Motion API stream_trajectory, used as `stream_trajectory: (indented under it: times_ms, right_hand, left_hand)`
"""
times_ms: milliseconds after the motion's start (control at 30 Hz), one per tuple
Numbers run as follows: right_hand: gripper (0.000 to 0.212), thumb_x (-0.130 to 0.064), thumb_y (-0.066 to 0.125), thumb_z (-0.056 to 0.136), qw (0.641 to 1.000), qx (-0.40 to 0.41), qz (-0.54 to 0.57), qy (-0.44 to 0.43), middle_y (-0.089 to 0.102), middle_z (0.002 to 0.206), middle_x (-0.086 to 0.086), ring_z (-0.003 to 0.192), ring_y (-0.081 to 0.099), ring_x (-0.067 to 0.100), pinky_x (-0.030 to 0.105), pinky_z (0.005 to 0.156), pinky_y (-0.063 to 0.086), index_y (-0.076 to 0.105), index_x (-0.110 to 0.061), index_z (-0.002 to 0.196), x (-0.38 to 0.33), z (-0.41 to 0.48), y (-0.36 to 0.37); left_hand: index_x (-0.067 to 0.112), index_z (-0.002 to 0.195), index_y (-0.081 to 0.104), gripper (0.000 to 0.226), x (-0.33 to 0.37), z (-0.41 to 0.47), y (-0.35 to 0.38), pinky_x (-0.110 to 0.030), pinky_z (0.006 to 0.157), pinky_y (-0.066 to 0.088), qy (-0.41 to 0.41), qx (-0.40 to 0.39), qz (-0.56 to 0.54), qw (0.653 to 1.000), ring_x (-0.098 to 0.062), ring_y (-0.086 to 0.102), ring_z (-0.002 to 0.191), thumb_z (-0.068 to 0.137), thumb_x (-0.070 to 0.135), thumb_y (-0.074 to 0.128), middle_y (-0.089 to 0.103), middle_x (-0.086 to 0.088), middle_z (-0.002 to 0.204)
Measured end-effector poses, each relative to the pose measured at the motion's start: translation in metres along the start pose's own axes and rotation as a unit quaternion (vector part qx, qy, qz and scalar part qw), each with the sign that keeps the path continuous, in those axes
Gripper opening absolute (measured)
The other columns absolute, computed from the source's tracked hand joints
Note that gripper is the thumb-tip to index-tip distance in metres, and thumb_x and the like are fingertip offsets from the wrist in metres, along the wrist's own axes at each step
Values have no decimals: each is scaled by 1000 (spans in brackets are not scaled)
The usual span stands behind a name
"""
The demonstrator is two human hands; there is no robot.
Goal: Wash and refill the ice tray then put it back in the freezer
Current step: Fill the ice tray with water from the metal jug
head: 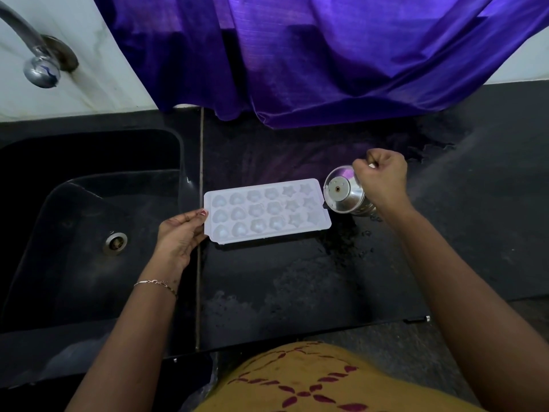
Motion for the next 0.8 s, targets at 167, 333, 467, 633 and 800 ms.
stream_trajectory:
  times_ms: [167, 333, 467, 633, 800]
  right_hand:
    - [25, -7, 56, 73, 1000, -2, -11, -15, 31, 52, 6, 53, 28, 18, 26, 52, 26, 38, -3, 55, -6, 1, 1]
    - [26, -6, 56, 73, 1000, -6, -11, -19, 30, 53, 7, 52, 27, 17, 26, 51, 24, 37, 0, 55, -10, 3, 0]
    - [29, -5, 56, 74, 1000, -11, 0, -6, 29, 51, 2, 51, 27, 15, 26, 52, 26, 36, -11, 54, -10, 2, 0]
    - [42, -1, 55, 77, 994, 5, 84, 64, 24, 43, -13, 43, 26, 6, 25, 49, 29, 25, -20, 53, 0, -1, 2]
    - [41, 1, 54, 79, 991, -2, 114, 72, 24, 46, -8, 38, 24, 2, 20, 46, 28, 26, -19, 55, -3, -7, 12]
  left_hand:
    - [8, 88, 67, 3, 0, 1, 0, -19, 57, 56, -2, 3, 2, 1000, -6, 70, 63, 87, 5, 66, 74, 3, 68]
    - [8, 88, 67, 4, 0, 2, 0, -19, 58, 56, -4, 4, 2, 1000, -5, 70, 63, 87, 5, 66, 74, 4, 68]
    - [8, 87, 67, 3, 0, 1, 0, -18, 57, 56, -5, 5, -1, 1000, -6, 70, 63, 87, 5, 66, 73, 4, 68]
    - [8, 88, 67, 3, 0, 2, -1, -18, 56, 55, -3, 6, 0, 1000, -6, 69, 63, 87, 5, 66, 73, 4, 67]
    - [8, 89, 68, 3, -1, 2, -1, -19, 58, 56, -4, 8, -2, 1000, -8, 70, 66, 86, 6, 67, 74, 3, 71]
Point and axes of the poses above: each hand's wrist, its own z-axis towards the middle knuckle, its own y-axis out of the palm, x = y × z, the point moved 8 cm from there along z, towards the middle knuckle
